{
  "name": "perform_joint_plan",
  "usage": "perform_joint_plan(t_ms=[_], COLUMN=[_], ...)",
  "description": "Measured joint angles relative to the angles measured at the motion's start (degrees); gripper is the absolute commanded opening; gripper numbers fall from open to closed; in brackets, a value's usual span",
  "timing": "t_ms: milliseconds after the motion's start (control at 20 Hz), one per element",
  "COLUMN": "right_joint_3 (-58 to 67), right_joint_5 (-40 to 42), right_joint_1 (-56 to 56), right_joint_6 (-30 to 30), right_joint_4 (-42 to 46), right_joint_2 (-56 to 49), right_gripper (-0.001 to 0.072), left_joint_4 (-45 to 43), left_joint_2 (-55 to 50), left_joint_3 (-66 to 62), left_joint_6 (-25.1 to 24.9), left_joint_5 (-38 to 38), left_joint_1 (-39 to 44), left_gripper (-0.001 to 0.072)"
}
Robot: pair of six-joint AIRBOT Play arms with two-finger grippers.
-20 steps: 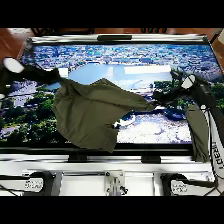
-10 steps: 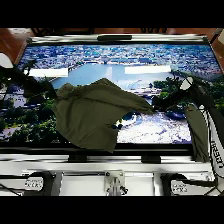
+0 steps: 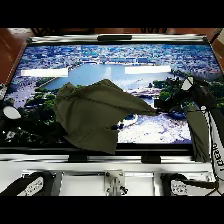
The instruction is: Fold the shirts.
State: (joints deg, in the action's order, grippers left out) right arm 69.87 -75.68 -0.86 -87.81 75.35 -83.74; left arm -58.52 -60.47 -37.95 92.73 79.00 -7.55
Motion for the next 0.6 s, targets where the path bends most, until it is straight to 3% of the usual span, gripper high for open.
perform_joint_plan(t_ms=[200, 550, 600], right_joint_3=[0.00, 0.00, 0.02], right_joint_5=[0.61, 1.22, 1.25], right_joint_1=[0.00, 0.00, 0.00], right_joint_6=[0.26, 0.48, 0.48], right_joint_4=[0.13, 0.20, 0.17], right_joint_2=[0.00, 0.00, 0.00], right_gripper=[0.0081, 0.0081, 0.0081], left_joint_4=[4.83, 10.14, 10.95], left_joint_2=[0.87, -2.03, -2.60], left_joint_3=[9.25, 12.52, 12.57], left_joint_6=[-0.79, -1.70, -1.81], left_joint_5=[-8.28, -17.14, -18.34], left_joint_1=[1.46, 5.92, 6.78], left_gripper=[0.0710, 0.0700, 0.0644])
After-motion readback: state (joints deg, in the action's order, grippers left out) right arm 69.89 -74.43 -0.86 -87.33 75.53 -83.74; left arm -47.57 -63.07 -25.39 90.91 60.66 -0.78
